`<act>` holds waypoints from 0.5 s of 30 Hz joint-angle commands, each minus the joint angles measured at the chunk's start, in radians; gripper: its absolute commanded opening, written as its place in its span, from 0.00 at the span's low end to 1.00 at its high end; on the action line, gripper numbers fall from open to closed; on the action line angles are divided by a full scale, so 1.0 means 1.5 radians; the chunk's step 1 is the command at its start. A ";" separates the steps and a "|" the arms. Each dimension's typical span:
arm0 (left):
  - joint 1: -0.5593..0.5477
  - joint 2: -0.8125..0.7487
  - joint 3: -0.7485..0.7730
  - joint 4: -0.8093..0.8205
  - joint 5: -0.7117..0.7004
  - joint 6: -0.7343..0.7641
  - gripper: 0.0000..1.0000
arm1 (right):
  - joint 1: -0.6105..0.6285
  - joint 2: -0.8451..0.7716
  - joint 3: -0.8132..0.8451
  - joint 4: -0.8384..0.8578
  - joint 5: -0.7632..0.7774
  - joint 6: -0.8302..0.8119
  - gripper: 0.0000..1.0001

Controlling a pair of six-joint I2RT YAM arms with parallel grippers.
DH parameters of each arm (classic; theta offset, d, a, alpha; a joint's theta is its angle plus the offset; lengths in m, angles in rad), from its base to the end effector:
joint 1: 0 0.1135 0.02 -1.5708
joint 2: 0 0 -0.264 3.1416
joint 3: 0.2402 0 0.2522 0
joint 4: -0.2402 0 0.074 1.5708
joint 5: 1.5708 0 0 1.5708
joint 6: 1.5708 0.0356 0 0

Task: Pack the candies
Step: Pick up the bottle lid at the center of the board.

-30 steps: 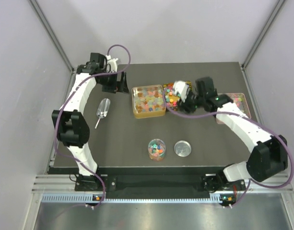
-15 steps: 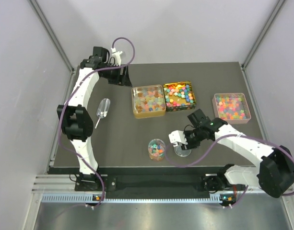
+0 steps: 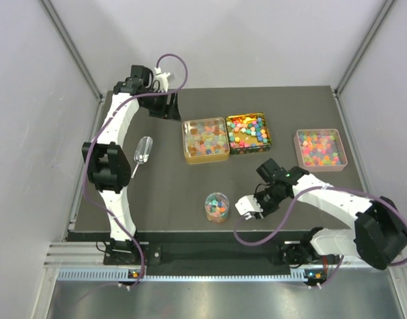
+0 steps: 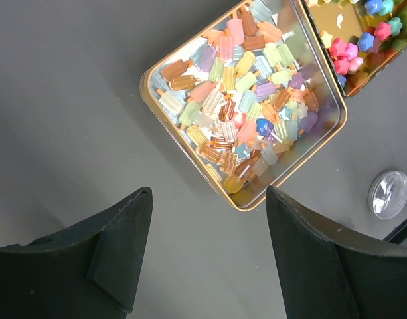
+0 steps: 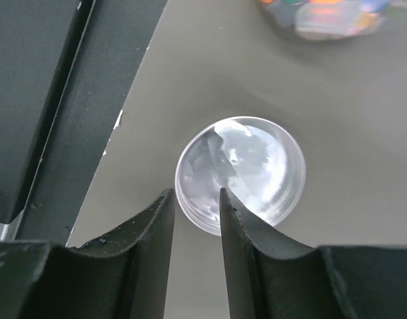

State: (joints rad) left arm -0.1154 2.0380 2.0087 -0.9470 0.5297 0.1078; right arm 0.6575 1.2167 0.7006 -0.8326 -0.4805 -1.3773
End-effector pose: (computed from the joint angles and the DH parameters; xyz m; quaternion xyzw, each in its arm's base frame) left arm 0.4391 -0.0690 0.3152 0.1790 0.9085 -0.2514 0.2817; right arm 0.1438 0.1318 0.1894 -0.8351 0.4849 0.1834 0.1840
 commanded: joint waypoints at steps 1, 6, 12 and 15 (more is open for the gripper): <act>0.001 -0.014 0.024 -0.002 -0.016 0.013 0.74 | 0.010 0.035 0.018 0.007 -0.021 -0.037 0.33; 0.002 -0.027 0.014 -0.003 -0.031 0.017 0.74 | 0.011 0.052 0.023 -0.013 -0.022 -0.052 0.34; 0.002 -0.037 0.008 0.000 -0.047 0.016 0.75 | 0.011 0.075 0.000 0.022 0.012 -0.049 0.27; 0.002 -0.035 0.012 0.000 -0.049 0.017 0.75 | 0.011 0.086 -0.011 0.042 0.036 -0.049 0.23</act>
State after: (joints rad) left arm -0.1154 2.0373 2.0102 -0.9504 0.4690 0.1207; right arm 0.6586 1.3266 0.6994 -0.8146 -0.4477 -1.4300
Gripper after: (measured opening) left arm 0.745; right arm 0.243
